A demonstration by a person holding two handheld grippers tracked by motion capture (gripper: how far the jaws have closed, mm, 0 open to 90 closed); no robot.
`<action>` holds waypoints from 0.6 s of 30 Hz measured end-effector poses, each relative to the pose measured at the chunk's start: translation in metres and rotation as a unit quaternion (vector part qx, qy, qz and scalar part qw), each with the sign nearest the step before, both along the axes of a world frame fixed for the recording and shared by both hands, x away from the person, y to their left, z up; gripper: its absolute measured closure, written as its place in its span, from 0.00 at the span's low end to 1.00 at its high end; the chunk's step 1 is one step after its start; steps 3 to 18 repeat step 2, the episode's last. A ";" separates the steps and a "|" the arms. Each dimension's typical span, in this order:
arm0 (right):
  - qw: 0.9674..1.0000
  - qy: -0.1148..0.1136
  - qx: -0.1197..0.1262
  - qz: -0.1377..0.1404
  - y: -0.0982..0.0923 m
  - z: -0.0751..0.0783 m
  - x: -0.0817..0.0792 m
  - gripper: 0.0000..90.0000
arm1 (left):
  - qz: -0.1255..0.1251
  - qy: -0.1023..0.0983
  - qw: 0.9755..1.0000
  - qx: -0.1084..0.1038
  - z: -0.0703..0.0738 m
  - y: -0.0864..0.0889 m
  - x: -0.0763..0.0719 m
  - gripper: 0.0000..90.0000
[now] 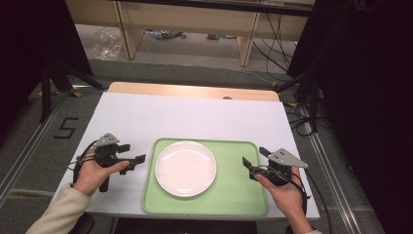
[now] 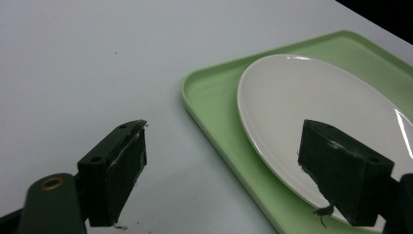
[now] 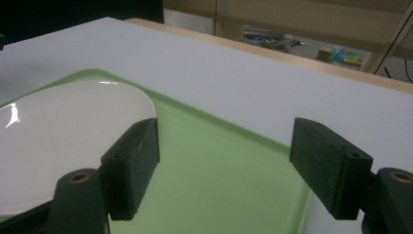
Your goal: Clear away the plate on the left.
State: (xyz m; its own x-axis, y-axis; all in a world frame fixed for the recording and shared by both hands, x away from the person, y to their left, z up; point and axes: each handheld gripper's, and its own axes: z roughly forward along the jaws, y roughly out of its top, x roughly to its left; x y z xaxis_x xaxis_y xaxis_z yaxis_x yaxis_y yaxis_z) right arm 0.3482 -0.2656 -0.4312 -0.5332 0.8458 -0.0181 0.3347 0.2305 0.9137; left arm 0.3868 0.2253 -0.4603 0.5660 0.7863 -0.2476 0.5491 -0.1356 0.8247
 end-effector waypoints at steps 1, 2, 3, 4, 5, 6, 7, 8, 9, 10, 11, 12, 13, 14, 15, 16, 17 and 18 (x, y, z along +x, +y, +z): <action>1.000 0.000 0.000 0.000 0.000 0.000 0.000 0.30 | 0.001 0.000 1.000 0.001 0.000 0.000 0.000 0.19; 1.000 -0.001 0.000 0.000 0.000 0.000 0.000 0.30 | -0.001 -0.002 1.000 0.002 0.000 0.000 0.000 0.20; 1.000 -0.001 0.000 0.000 0.000 0.000 0.000 0.30 | -0.001 -0.002 1.000 0.002 0.000 0.000 0.000 0.20; 1.000 -0.001 0.000 0.000 0.000 0.000 0.000 0.30 | -0.001 -0.002 1.000 0.002 0.000 0.000 0.000 0.20; 1.000 -0.001 0.000 0.000 0.000 0.000 0.000 0.30 | -0.001 -0.002 1.000 0.002 0.000 0.000 0.000 0.20; 1.000 -0.001 0.000 0.000 0.000 0.000 0.000 0.30 | -0.001 -0.002 1.000 0.002 0.000 0.000 0.000 0.20; 1.000 -0.001 0.000 0.000 0.000 0.000 0.000 0.30 | -0.001 -0.002 1.000 0.002 0.000 0.000 0.000 0.20; 1.000 -0.001 0.000 0.000 0.000 0.000 0.000 0.30 | -0.001 -0.002 1.000 0.002 0.000 0.000 0.000 0.20; 1.000 -0.001 0.000 0.000 0.000 0.000 0.000 0.30 | -0.001 -0.002 1.000 0.002 0.000 0.000 0.000 0.20; 1.000 -0.001 0.000 0.000 0.000 0.000 0.000 0.30 | -0.001 -0.002 1.000 0.002 0.000 0.000 0.000 0.20; 1.000 -0.001 0.000 0.000 0.000 0.000 0.000 0.30 | -0.001 -0.002 1.000 0.002 0.000 0.000 0.000 0.20; 1.000 -0.001 0.000 0.000 0.000 0.000 0.000 0.30 | -0.001 -0.002 1.000 0.002 0.000 0.000 0.000 0.20; 1.000 -0.001 0.000 0.000 0.000 0.000 0.000 0.30 | -0.001 -0.002 1.000 0.002 0.000 0.000 0.000 0.20; 1.000 -0.001 0.000 0.000 0.000 0.000 0.000 0.30 | -0.001 -0.002 1.000 0.002 0.000 0.000 0.000 0.20; 1.000 -0.001 0.000 0.000 0.000 0.000 0.000 0.30 | -0.001 -0.002 1.000 0.002 0.000 0.000 0.000 0.20; 1.000 -0.001 0.000 0.000 0.000 0.000 0.000 0.30 | -0.001 -0.002 1.000 0.002 0.000 0.000 0.000 0.20; 1.000 -0.001 0.000 0.000 0.000 0.000 0.000 0.30 | -0.001 -0.002 1.000 0.002 0.000 0.000 0.000 0.20; 1.000 -0.001 0.000 0.000 0.000 0.000 0.000 0.30 | -0.001 -0.002 1.000 0.002 0.000 0.000 0.000 0.20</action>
